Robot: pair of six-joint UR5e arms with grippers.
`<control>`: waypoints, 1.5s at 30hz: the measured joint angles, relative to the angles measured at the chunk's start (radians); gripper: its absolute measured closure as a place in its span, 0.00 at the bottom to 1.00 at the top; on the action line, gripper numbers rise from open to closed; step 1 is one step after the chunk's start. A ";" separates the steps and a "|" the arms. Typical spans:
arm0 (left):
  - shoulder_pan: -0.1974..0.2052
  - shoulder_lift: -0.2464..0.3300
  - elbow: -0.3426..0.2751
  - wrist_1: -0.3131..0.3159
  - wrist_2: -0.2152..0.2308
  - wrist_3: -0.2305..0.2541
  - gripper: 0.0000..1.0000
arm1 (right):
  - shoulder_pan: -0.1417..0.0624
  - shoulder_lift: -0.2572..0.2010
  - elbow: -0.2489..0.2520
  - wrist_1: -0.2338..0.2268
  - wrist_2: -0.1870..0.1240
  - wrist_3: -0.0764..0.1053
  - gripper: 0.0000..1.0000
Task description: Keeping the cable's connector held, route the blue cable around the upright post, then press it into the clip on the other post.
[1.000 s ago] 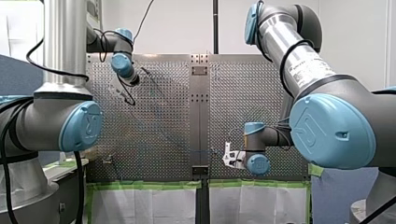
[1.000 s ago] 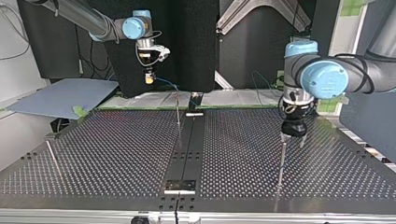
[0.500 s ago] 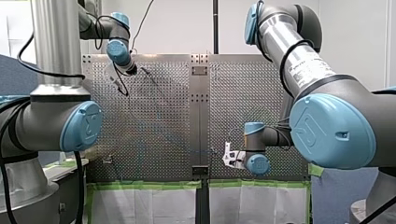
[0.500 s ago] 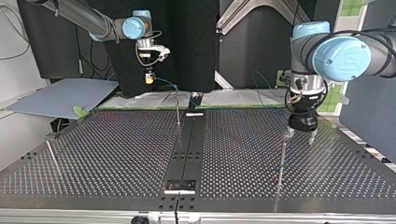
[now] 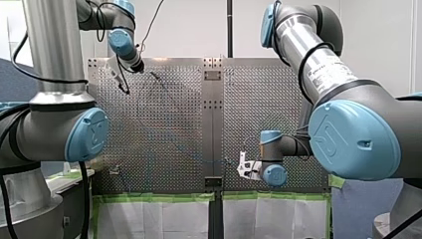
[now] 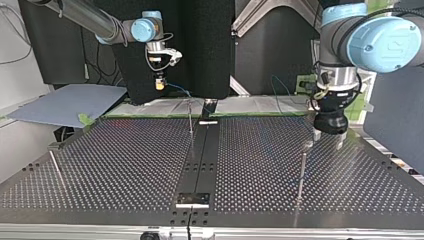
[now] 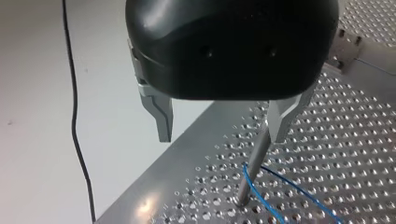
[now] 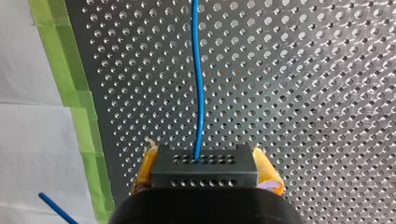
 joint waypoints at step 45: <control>-0.058 -0.067 0.156 -0.281 -0.061 0.379 0.00 | 0.007 -0.001 -0.008 -0.003 -0.025 0.011 1.00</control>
